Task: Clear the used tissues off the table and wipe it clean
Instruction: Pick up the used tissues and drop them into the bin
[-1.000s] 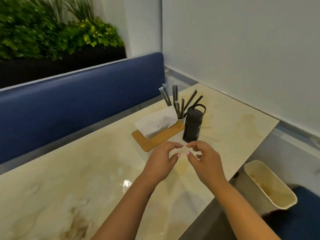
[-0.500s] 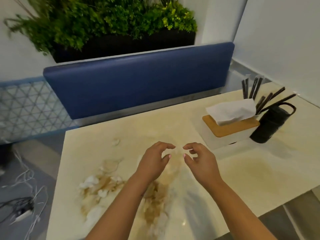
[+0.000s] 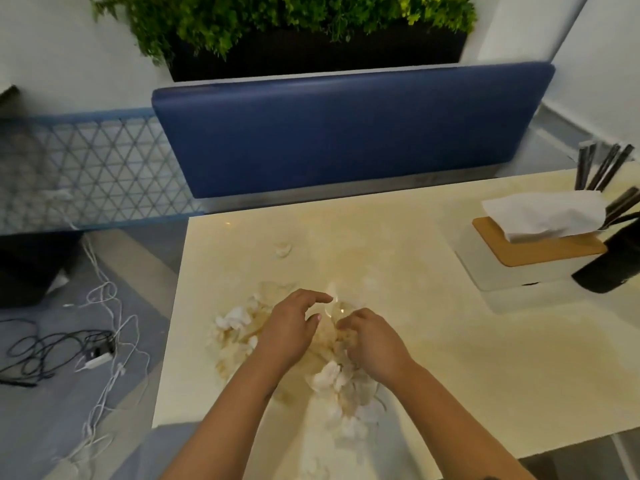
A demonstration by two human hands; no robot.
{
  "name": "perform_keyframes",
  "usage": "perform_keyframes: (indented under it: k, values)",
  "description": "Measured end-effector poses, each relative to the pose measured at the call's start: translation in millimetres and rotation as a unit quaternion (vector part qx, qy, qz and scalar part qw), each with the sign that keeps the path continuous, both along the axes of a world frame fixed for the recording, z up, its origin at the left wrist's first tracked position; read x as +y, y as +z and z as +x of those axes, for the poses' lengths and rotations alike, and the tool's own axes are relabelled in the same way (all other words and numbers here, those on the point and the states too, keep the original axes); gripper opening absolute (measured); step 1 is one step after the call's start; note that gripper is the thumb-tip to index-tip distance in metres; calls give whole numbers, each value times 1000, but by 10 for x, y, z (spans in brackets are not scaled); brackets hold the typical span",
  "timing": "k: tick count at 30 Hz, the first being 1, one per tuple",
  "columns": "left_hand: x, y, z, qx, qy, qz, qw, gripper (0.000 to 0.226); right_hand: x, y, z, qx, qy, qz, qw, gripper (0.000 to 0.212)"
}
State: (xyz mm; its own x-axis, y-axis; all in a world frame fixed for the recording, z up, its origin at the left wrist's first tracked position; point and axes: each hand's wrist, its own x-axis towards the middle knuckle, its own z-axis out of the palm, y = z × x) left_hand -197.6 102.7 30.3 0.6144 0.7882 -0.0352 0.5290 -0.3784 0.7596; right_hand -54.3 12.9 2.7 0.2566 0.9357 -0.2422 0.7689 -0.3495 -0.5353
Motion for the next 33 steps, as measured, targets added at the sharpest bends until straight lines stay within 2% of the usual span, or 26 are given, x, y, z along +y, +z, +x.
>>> perform_keyframes:
  k: [4, 10, 15, 19, 24, 29, 33]
  values:
    - [-24, -48, -143, 9, 4, -5, 1000, 32, 103, -193, -145, -50, 51, -55, 996, 36]
    - [-18, -110, -256, 18, 4, 1, 1000, 32, 139, -286, -101, -55, 30, -79, 995, 37]
    - [-42, -162, -232, 39, -17, -10, 999, 31, 139, -93, 2, 26, -71, 2, 997, 37]
    - [-63, -230, -155, 110, -73, -15, 991, 36, 124, 105, 130, 86, -142, 60, 984, 29]
    - [-127, -341, -48, 230, -192, -23, 954, 61, 67, 255, 256, 128, -190, 94, 969, 27]
    - [-252, -420, 68, 316, -273, 23, 909, 88, -36, 316, 311, 140, -210, 111, 961, 25]
    - [-352, -439, 217, 326, -306, 104, 888, 85, -121, 328, 340, 161, -228, 115, 953, 27]
